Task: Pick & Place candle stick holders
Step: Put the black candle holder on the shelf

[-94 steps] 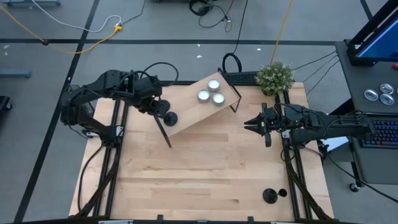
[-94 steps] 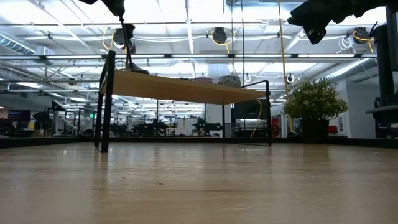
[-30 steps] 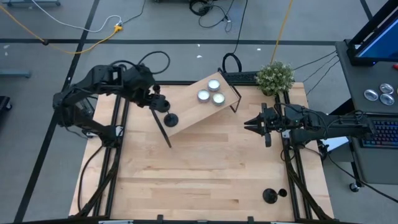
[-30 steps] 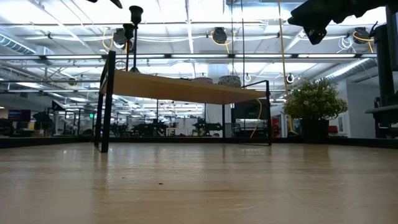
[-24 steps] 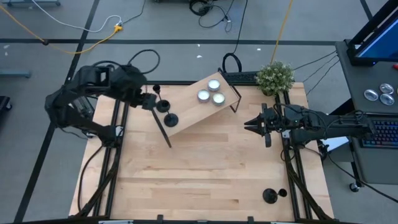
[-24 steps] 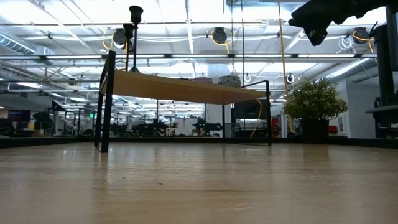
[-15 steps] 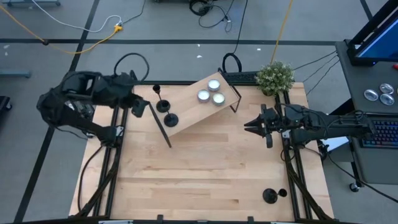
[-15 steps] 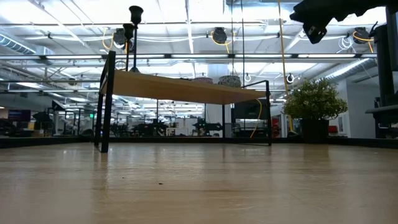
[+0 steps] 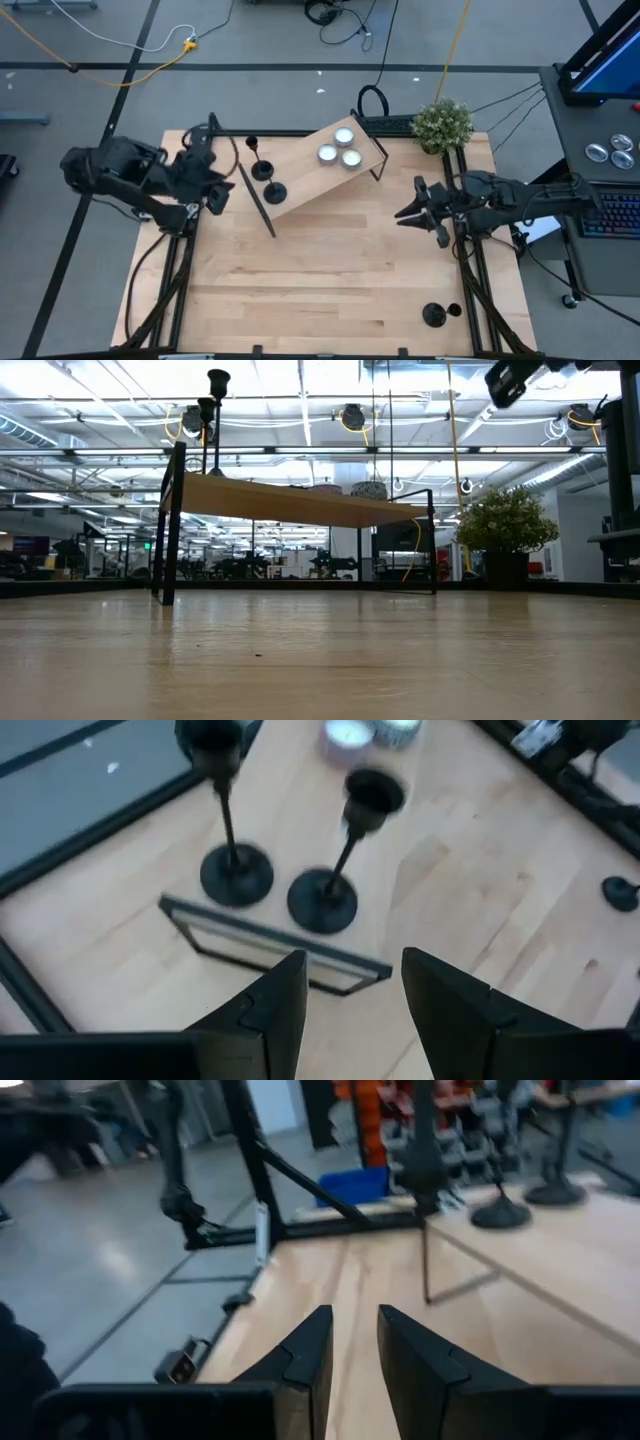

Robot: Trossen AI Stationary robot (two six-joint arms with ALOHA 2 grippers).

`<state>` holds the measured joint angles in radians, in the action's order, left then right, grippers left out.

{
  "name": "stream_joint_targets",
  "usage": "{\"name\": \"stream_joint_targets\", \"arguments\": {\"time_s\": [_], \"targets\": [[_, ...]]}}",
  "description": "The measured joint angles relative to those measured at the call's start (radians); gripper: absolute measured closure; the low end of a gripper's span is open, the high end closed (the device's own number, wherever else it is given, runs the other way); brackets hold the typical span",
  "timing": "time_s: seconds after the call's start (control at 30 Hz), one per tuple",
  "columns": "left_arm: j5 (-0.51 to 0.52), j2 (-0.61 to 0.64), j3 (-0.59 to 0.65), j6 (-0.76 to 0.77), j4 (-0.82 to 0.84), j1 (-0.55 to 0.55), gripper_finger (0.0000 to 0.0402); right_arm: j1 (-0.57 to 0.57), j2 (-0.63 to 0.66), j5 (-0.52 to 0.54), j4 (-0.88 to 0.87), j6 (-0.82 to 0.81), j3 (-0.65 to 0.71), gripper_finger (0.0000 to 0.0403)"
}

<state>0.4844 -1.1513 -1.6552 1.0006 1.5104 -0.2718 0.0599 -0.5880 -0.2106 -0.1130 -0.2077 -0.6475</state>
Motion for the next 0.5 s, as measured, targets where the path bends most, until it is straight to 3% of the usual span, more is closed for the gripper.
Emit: {"name": "stream_joint_targets", "arguments": {"time_s": [0.2, 0.5], "targets": [[0.047, 0.09, 0.197, 0.126, -0.133, -0.114, 0.0231, 0.098, -0.047, 0.052, -0.035, 0.037, -0.097, 0.033], [0.168, 0.204, 0.432, 0.126, -0.327, -0.263, 0.0231, 0.288, -0.236, 0.177, -0.618, -0.044, -0.445, 0.033]]}}
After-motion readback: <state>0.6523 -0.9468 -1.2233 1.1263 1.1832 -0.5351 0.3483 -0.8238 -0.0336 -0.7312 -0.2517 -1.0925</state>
